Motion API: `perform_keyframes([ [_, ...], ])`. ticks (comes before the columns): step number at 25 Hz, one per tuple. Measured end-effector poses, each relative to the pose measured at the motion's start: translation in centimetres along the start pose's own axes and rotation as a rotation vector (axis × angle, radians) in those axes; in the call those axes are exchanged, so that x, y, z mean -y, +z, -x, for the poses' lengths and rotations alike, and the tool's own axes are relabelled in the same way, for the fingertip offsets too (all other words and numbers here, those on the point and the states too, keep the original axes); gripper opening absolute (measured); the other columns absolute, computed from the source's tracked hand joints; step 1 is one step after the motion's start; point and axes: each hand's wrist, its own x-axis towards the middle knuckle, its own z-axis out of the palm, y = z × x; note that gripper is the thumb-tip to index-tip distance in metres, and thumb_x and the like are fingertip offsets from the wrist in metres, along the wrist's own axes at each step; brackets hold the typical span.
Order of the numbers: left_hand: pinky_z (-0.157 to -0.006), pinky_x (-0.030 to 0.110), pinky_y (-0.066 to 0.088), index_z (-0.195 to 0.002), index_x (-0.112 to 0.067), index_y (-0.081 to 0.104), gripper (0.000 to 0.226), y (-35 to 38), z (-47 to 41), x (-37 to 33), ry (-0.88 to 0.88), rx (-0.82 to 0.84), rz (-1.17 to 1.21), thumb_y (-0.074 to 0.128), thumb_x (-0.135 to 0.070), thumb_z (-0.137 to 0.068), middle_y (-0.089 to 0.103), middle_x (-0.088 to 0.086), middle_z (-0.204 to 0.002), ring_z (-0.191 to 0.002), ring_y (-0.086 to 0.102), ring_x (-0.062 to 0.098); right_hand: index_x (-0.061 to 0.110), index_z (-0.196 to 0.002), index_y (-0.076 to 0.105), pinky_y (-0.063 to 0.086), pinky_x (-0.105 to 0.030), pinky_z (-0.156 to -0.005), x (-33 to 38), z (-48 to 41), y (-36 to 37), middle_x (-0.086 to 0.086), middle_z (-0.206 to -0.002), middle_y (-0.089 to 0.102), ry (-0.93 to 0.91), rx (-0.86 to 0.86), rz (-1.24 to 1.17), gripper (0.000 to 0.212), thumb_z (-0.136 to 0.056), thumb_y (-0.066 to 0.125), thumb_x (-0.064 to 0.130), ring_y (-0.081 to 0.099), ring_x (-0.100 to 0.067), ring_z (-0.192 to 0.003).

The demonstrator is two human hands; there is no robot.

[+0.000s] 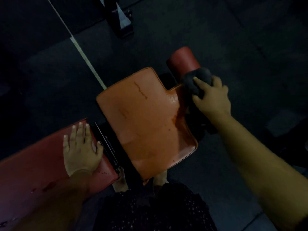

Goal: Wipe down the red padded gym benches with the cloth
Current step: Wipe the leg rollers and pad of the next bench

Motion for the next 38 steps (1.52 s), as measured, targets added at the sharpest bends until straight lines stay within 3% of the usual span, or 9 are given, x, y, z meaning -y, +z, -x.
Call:
perform_keyframes([
  [5,-0.12,0.048,0.008,-0.151,-0.003,0.03,0.075,-0.1,0.0,-0.1,0.003,0.015,0.007,0.03,-0.045,-0.09,0.031,0.016,-0.157,-0.147,0.023,0.03,0.045,-0.149,-0.018,0.015,-0.075,-0.102,2.5,-2.3,3.0,-0.013,-0.155,0.025,-0.068,0.017,0.177,0.103,-0.076,0.043,0.084,0.019,-0.048,-0.14],
  [9,-0.12,0.045,0.003,-0.15,-0.003,0.033,0.073,-0.1,-0.1,0.0,-0.002,0.018,0.015,0.034,-0.044,-0.089,0.031,0.014,-0.157,-0.147,0.022,0.028,0.035,-0.155,0.006,0.034,-0.065,-0.104,1.8,-2.7,3.3,-0.02,-0.149,0.026,0.085,-0.056,-0.138,0.103,-0.077,0.062,0.071,0.032,-0.048,-0.131],
  [16,-0.12,0.041,-0.002,-0.149,-0.003,0.037,0.072,-0.2,-0.2,0.1,0.012,0.021,0.036,0.033,-0.042,-0.088,0.033,0.014,-0.157,-0.146,0.024,0.027,0.027,-0.149,0.034,0.039,-0.054,-0.1,4.3,-4.4,1.7,-0.024,-0.139,0.038,0.039,-0.136,-0.136,0.068,-0.088,0.062,0.035,0.04,-0.048,-0.125],
  [19,-0.121,0.041,-0.001,-0.15,-0.004,0.035,0.071,-0.2,-0.1,0.2,0.021,0.026,0.04,0.033,-0.041,-0.089,0.031,0.013,-0.158,-0.147,0.023,0.026,0.015,-0.149,0.03,0.039,-0.048,-0.102,9.5,-4.6,3.3,-0.02,-0.139,0.045,0.06,-0.17,-0.18,0.083,-0.079,0.069,0.034,0.043,-0.04,-0.126],
  [23,-0.121,0.044,0.002,-0.15,-0.004,0.034,0.071,-0.2,-0.2,0.2,0.024,0.031,0.055,0.033,-0.041,-0.089,0.03,0.013,-0.158,-0.148,0.023,0.027,0.007,-0.134,0.042,0.042,-0.042,-0.094,17.0,-1.3,6.4,-0.016,-0.134,0.049,0.165,-0.089,-0.097,0.073,-0.079,0.07,0.045,0.044,-0.035,-0.123],
  [27,-0.12,0.044,0.004,-0.15,-0.004,0.035,0.074,-0.1,-0.2,0.2,0.031,0.033,0.069,0.033,-0.044,-0.088,0.032,0.014,-0.157,-0.146,0.025,0.028,0.015,-0.141,0.036,0.037,-0.058,-0.095,24.5,4.1,10.2,-0.011,-0.135,0.044,-0.18,-0.037,0.204,0.07,-0.087,0.058,0.055,0.04,-0.034,-0.123],
  [29,-0.119,0.044,0.004,-0.149,-0.004,0.036,0.078,0.0,-0.2,0.4,0.041,0.042,0.06,0.033,-0.049,-0.086,0.032,0.014,-0.157,-0.146,0.025,0.028,0.014,-0.145,0.031,0.036,-0.065,-0.094,26.3,6.3,12.5,-0.014,-0.138,0.041,-0.407,-0.014,0.361,0.063,-0.093,0.053,0.042,0.037,-0.039,-0.124],
  [34,-0.119,0.046,0.008,-0.149,-0.005,0.037,0.075,0.1,-0.1,0.4,0.047,0.041,0.041,0.034,-0.045,-0.086,0.032,0.014,-0.157,-0.147,0.025,0.029,0.027,-0.153,0.018,0.049,-0.047,-0.071,22.7,6.7,12.5,-0.018,-0.142,0.037,-0.863,-0.073,0.541,0.063,-0.096,0.045,0.035,0.046,-0.043,-0.11],
  [38,-0.12,0.046,0.006,-0.15,-0.004,0.035,0.071,0.2,-0.1,0.3,0.041,0.018,0.056,0.035,-0.041,-0.089,0.031,0.013,-0.158,-0.147,0.025,0.029,0.043,-0.151,0.017,0.044,-0.041,-0.066,16.8,2.3,7.9,-0.014,-0.135,0.039,-0.619,-0.083,0.475,0.063,-0.095,0.042,0.029,0.047,-0.038,-0.101],
])
